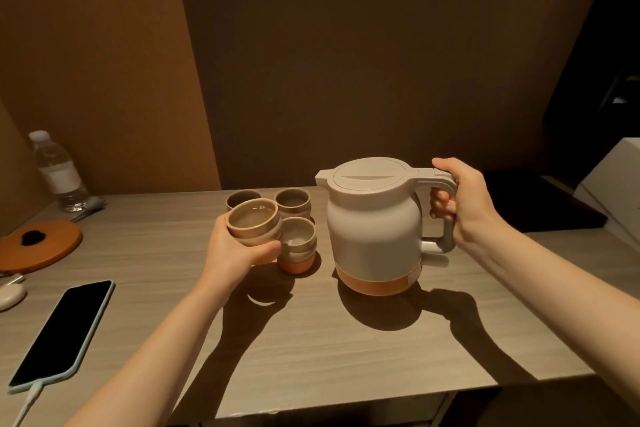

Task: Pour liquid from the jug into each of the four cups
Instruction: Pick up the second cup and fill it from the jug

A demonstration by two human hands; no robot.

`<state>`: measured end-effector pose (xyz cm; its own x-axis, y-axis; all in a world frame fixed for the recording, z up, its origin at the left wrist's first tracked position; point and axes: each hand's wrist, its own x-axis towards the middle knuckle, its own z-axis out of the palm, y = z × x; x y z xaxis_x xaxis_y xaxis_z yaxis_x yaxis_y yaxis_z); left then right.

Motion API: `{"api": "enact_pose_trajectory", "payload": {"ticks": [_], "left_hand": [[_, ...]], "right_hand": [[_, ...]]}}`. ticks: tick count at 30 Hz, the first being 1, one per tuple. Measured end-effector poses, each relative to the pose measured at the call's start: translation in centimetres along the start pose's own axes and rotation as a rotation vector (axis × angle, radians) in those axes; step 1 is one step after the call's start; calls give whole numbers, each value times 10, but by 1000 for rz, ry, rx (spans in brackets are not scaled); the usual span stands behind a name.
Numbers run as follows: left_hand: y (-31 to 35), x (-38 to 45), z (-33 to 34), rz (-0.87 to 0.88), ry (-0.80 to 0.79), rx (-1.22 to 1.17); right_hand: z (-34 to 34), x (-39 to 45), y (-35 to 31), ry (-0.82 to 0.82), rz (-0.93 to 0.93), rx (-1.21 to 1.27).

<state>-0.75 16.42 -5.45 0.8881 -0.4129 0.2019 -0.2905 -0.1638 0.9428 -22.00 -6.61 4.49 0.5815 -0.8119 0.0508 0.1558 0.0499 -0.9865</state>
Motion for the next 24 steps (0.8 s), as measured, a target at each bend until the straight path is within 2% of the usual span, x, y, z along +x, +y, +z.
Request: {"api": "enact_pose_trajectory", "payload": {"ticks": [5, 14, 24], "left_hand": [[-14, 6, -10, 14, 3, 57], [-41, 13, -22, -67, 32, 108], [-61, 21, -8, -120, 67, 112]], "right_hand": [[4, 9, 9, 19, 20, -25], [15, 14, 16, 4, -3, -59], [18, 20, 26, 8, 7, -69]]}}
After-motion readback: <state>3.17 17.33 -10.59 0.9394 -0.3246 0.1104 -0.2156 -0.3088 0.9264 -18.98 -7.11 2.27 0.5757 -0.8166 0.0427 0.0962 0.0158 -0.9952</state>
